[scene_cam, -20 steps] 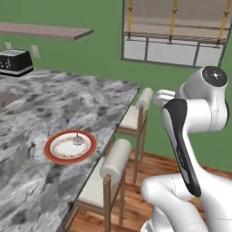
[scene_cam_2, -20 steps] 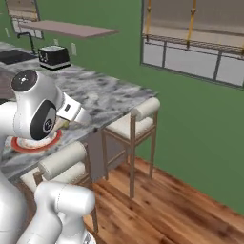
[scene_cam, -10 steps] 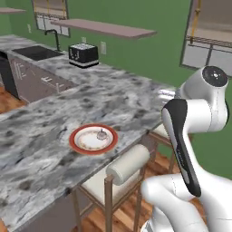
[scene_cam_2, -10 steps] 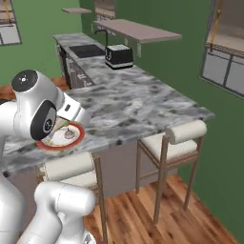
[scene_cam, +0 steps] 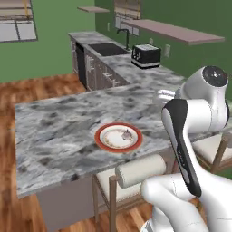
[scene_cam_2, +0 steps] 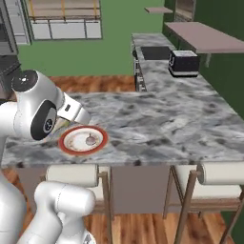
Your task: Take the cheese, fish, and garlic from the fridge and place them on the plate on the dining counter to create an appetizer plate.
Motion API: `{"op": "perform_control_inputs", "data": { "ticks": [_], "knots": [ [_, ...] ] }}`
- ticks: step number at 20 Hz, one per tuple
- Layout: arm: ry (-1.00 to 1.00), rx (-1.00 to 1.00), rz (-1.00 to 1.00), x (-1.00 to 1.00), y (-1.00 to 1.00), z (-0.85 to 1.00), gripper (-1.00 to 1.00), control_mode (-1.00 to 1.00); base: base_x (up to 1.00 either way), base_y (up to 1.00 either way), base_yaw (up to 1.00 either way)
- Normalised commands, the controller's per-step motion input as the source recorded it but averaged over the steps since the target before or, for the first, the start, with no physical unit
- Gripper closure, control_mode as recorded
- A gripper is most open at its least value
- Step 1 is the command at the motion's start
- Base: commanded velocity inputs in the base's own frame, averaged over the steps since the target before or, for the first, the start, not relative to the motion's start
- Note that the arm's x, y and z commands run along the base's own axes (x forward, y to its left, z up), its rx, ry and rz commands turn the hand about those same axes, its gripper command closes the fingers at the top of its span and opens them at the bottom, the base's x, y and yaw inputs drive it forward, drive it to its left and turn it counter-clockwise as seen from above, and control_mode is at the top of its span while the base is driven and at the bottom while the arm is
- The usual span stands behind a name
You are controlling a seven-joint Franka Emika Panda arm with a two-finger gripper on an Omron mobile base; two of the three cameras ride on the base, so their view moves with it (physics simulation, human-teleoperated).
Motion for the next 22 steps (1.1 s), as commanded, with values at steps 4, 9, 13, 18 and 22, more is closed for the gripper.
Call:
{"op": "perform_control_inputs", "data": {
  "ticks": [4, 9, 13, 18, 22],
  "knots": [
    [0.0, 0.0, 0.0, 0.0, 0.0, 0.0, 1.0, 1.0, 0.96, 0.0, 0.66],
    [0.0, 0.0, 0.0, 0.0, 0.0, 0.0, 1.0, 1.0, 0.91, 0.0, 0.65],
    [0.0, 0.0, 0.0, 0.0, 0.0, 0.0, 1.0, 1.0, 0.65, 0.0, 0.55],
    [0.0, 0.0, 0.0, 0.0, 0.0, 0.0, 1.0, 1.0, 0.16, 0.0, 0.1],
    [0.0, 0.0, 0.0, 0.34, 0.0, -0.08, 1.0, -1.0, 0.06, 0.0, 0.0]
  ]
}}
